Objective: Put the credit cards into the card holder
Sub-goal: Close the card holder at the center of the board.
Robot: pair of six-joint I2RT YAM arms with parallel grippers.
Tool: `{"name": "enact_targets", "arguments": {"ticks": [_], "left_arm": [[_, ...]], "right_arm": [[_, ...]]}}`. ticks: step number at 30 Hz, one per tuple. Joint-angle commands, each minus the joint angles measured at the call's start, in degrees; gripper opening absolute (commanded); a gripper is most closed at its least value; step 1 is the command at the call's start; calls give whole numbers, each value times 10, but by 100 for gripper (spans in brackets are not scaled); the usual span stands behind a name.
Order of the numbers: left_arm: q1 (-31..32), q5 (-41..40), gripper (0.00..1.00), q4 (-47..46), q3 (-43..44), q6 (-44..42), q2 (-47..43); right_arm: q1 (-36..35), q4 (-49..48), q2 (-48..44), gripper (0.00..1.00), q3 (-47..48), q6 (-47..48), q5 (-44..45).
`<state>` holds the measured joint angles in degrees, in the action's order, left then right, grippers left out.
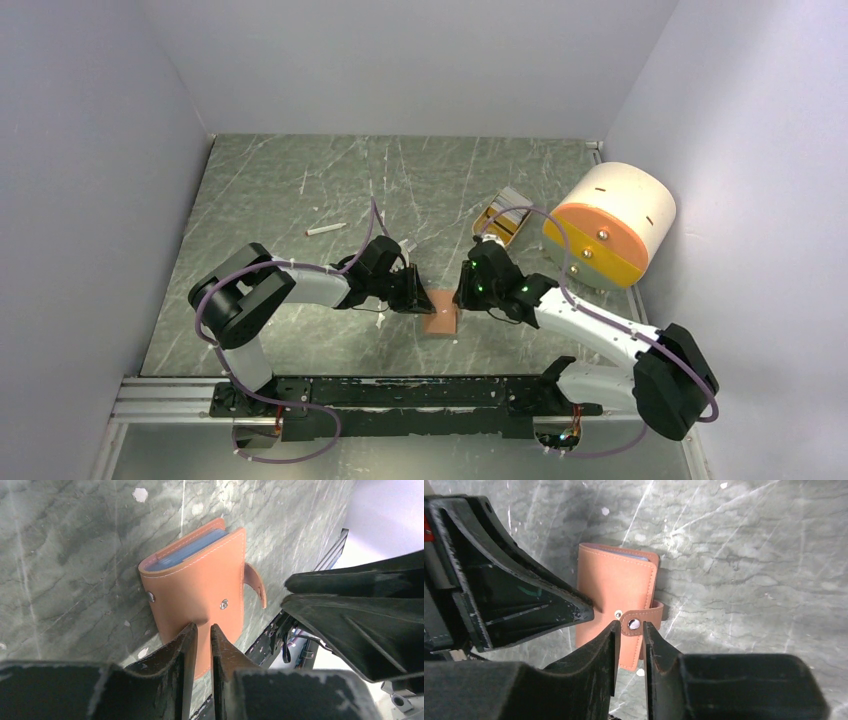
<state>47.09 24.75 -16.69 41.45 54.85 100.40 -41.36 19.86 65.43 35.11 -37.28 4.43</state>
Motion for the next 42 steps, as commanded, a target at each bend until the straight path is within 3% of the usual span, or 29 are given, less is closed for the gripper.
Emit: {"name": "enact_targets", "arguments": {"ticks": [1, 10, 27, 42], "left_arm": [[6, 0, 23, 28, -2, -15, 3], [5, -2, 23, 28, -3, -16, 2], [6, 0, 23, 24, -4, -13, 6], [6, 4, 23, 20, -2, -13, 11]], "right_arm": [[30, -67, 12, 25, -45, -3, -76], [53, -144, 22, 22, -86, -30, -149], [66, -118, 15, 22, -61, -15, -124], [68, -126, 42, 22, -69, -6, -157]]}}
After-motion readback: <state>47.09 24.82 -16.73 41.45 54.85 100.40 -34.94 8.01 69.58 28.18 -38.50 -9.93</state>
